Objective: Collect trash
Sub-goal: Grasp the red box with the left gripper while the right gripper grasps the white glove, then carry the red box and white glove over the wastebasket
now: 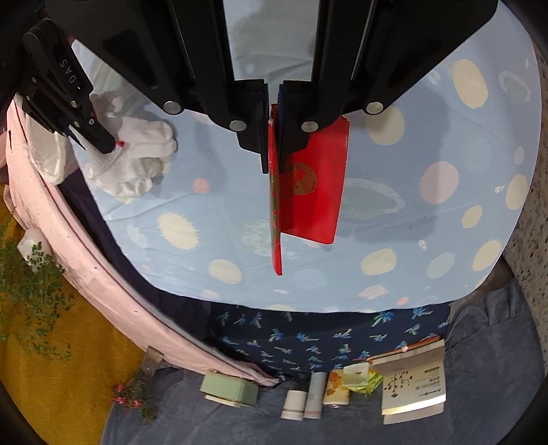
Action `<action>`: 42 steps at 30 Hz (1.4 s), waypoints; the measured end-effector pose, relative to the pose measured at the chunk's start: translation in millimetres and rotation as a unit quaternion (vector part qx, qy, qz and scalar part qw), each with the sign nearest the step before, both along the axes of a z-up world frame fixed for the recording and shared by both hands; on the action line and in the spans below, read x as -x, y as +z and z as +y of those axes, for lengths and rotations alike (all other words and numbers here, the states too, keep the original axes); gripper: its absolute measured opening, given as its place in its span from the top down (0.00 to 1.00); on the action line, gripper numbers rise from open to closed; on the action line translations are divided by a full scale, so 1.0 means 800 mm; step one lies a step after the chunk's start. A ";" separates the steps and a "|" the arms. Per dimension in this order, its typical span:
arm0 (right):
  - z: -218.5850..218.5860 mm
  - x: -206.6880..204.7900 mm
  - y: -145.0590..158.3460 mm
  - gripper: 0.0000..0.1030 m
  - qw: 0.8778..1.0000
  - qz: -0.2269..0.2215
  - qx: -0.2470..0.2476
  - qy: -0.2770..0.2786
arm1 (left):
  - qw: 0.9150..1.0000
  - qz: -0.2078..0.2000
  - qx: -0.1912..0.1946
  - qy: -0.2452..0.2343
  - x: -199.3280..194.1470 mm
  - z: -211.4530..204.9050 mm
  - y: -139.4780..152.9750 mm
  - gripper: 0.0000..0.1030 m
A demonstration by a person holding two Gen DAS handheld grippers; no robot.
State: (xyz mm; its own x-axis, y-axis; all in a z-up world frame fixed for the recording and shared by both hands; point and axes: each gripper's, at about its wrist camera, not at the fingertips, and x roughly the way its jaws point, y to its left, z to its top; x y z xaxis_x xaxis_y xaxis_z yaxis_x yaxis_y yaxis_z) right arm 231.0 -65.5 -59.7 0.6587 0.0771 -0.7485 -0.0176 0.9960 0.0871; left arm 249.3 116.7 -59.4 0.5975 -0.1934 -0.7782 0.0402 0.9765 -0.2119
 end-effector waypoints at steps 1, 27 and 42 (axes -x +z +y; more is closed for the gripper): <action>-0.002 0.005 0.010 0.87 1.000 -0.008 -0.003 0.000 | 1.000 -0.003 0.001 -0.004 0.003 -0.006 0.005 0.98; -0.114 0.121 0.179 0.87 0.986 -0.153 -0.011 -0.059 | 0.988 -0.087 0.008 -0.124 0.096 -0.177 0.125 0.98; -0.180 0.163 0.191 0.87 0.980 -0.169 -0.006 -0.108 | 0.978 -0.102 -0.003 -0.184 0.133 -0.259 0.142 0.98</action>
